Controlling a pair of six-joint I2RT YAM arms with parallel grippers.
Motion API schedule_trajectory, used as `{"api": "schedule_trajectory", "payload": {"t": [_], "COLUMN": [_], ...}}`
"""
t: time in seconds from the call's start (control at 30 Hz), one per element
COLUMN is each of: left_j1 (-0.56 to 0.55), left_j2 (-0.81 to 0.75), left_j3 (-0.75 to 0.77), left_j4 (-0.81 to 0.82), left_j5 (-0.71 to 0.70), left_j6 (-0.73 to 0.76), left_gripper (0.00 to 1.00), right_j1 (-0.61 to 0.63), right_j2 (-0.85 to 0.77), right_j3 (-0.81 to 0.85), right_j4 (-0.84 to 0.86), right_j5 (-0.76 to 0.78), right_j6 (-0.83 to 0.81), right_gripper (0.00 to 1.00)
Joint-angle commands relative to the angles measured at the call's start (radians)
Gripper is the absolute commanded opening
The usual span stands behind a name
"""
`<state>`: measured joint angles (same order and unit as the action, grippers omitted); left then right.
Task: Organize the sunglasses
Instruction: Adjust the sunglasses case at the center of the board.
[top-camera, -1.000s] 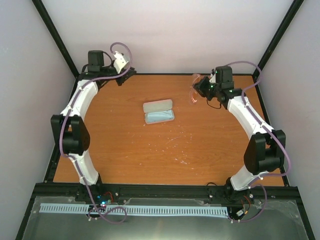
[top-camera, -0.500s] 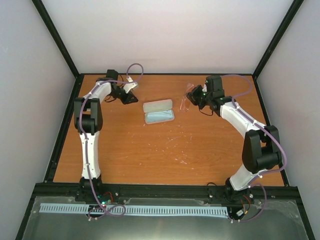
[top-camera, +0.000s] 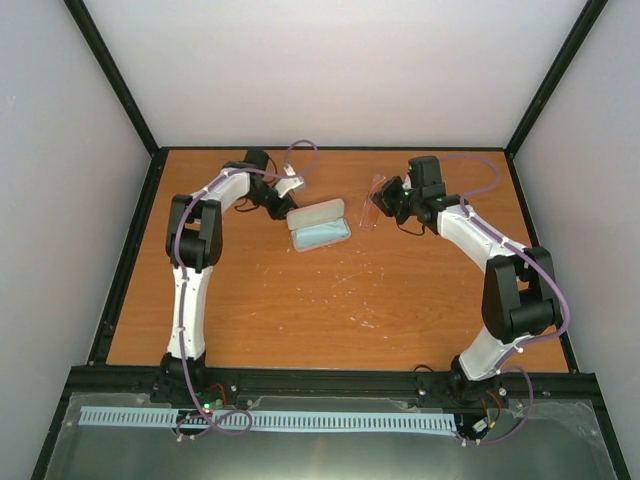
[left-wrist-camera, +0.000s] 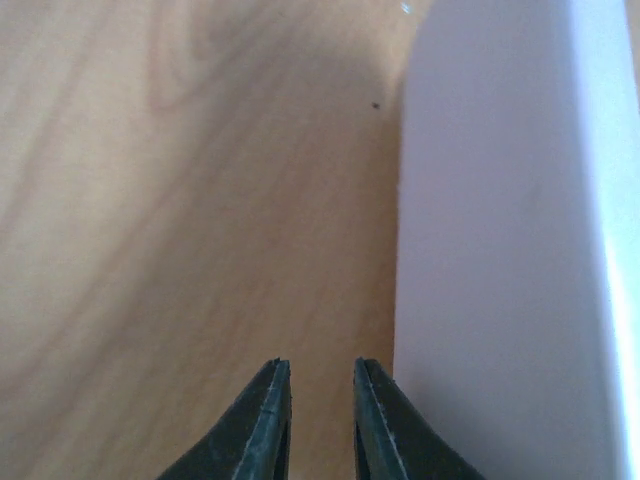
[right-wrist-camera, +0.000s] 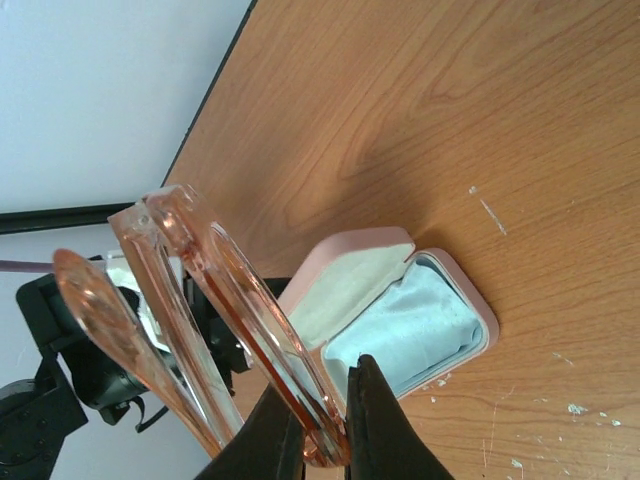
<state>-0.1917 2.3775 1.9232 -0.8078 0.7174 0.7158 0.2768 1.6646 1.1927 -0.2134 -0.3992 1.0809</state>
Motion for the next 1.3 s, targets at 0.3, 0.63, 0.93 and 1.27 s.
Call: {"api": "schedule_trajectory", "payload": {"t": [0.3, 0.63, 0.93, 1.27], "left_j1": [-0.016, -0.048, -0.083, -0.091], "left_j2": [-0.074, -0.148, -0.168, -0.167], "left_j3": [-0.112, -0.226, -0.289, -0.3], "left_j4": [-0.002, 0.082, 0.144, 0.166], "left_j5": [0.062, 0.101, 0.121, 0.139], "left_j6": [-0.042, -0.11, -0.15, -0.163], "left_gripper": [0.19, 0.19, 0.19, 0.19], "right_j1": [0.01, 0.048, 0.065, 0.103], "right_j2": [0.031, 0.153, 0.236, 0.362], "right_j3": [-0.001, 0.065, 0.092, 0.181], "right_j4": [-0.007, -0.037, 0.011, 0.01], "right_j5": [-0.032, -0.138, -0.218, -0.193], "right_j6": [-0.021, -0.106, -0.118, -0.085], "right_gripper": [0.03, 0.03, 0.03, 0.03]}}
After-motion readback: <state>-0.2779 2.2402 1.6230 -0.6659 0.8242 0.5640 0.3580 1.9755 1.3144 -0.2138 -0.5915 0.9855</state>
